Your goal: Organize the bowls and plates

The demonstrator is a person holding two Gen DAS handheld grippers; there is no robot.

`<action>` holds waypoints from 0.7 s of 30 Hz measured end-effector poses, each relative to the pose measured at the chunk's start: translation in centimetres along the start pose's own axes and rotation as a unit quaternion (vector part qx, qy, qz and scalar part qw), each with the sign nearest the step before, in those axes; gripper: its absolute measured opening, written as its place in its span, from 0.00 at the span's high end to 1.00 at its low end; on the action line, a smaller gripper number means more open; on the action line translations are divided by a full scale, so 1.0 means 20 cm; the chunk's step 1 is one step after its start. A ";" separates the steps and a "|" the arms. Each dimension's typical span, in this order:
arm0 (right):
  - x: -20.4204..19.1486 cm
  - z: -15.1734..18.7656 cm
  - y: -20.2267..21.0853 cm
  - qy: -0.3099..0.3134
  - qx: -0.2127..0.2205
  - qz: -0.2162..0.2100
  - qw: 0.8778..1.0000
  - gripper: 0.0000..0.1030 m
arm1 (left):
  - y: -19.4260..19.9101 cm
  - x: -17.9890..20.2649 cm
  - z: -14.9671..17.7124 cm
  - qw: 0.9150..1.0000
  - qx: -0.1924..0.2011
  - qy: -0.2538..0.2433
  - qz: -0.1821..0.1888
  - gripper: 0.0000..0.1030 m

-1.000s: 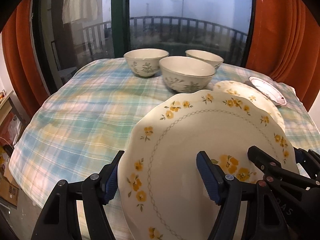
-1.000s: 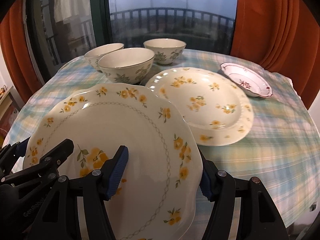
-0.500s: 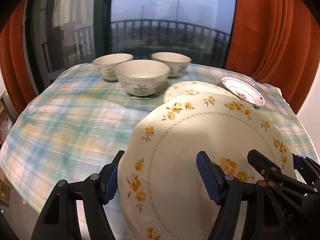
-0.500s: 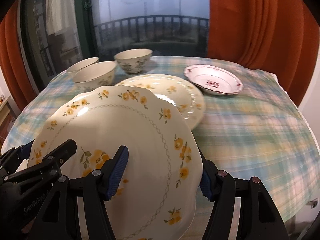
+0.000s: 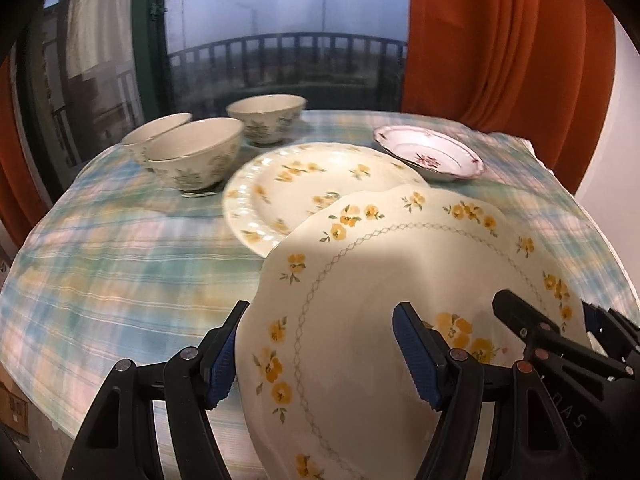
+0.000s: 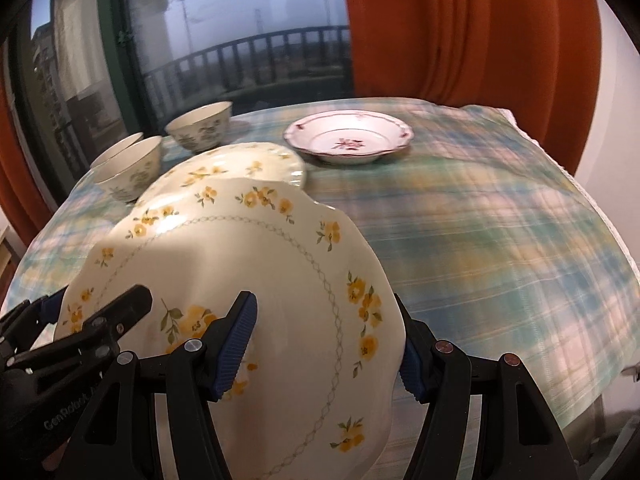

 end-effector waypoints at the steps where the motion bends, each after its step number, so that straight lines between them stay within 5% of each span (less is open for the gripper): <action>1: 0.03 0.00 0.01 0.000 0.002 0.002 1.000 0.35 | 0.00 0.03 0.00 1.000 -0.002 -0.001 0.005 0.30; 21: 0.51 0.01 -0.04 -0.030 -0.002 0.056 0.998 0.35 | -0.19 0.48 -0.05 0.996 -0.026 -0.066 0.049 0.30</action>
Point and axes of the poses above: each gripper's, at about its wrist camera, not at the fingertips, and y roughly against the way its jaws point, x to its right, z to its underside, the point moved 8 cm from there along -y, roughly the way its jaws point, and after that the axes turned 7 degrees about -x, right-handed, at the moved point
